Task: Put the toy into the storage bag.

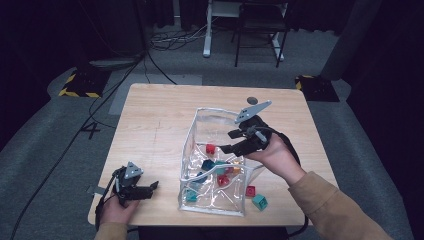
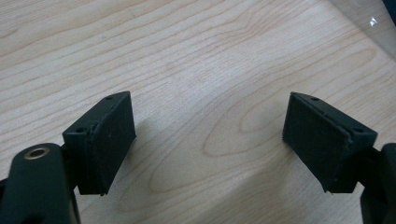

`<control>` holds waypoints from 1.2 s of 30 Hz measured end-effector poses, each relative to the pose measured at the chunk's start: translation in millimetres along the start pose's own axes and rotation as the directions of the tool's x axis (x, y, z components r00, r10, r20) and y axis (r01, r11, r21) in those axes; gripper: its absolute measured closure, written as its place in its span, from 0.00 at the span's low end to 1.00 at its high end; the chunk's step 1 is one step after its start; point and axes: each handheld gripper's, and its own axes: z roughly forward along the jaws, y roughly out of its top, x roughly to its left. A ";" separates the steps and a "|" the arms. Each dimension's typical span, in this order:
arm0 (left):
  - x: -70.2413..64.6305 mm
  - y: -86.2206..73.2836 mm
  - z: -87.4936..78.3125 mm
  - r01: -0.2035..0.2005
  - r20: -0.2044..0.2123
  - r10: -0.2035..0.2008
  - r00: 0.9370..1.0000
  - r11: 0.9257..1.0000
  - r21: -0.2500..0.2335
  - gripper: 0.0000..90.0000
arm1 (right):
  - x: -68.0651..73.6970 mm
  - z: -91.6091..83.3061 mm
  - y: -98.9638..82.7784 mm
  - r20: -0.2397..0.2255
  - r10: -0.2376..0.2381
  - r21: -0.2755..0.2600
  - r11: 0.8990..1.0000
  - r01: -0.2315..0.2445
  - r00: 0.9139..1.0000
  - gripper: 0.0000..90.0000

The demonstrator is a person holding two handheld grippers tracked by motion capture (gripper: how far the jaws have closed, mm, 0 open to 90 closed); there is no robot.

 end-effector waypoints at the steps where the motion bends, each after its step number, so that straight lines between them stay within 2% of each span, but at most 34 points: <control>1: -0.1 0.0 0.0 0.001 0.000 -0.001 1.000 1.000 0.000 0.19 | 0.5 -5.0 -0.6 0.004 -0.001 -0.020 1.000 0.001 1.000 0.43; 5: 0.0 0.0 0.0 0.000 0.000 0.000 1.000 1.000 0.000 0.19 | 2.1 -33.8 -7.6 0.024 0.006 -0.107 0.994 -0.004 1.000 0.44; 7: 0.0 0.0 0.0 0.000 0.001 0.000 1.000 1.000 0.000 0.19 | 2.8 -46.6 -13.5 0.033 0.009 -0.135 0.991 -0.005 0.999 0.45; 18: 1.1 1.2 1.2 -0.003 0.002 0.003 1.000 1.000 0.002 0.18 | 8.7 -98.5 -54.9 0.092 0.044 -0.209 0.978 -0.024 0.995 0.46; 27: 0.9 1.1 1.3 -0.001 0.002 0.001 1.000 1.000 0.001 0.18 | 12.1 -121.8 -89.0 0.138 0.103 -0.255 0.965 -0.065 0.985 0.46; 36: 1.0 1.2 1.2 -0.001 0.002 0.001 1.000 1.000 0.001 0.18 | 18.5 -124.4 -125.2 0.163 0.162 -0.263 0.958 -0.116 0.973 0.46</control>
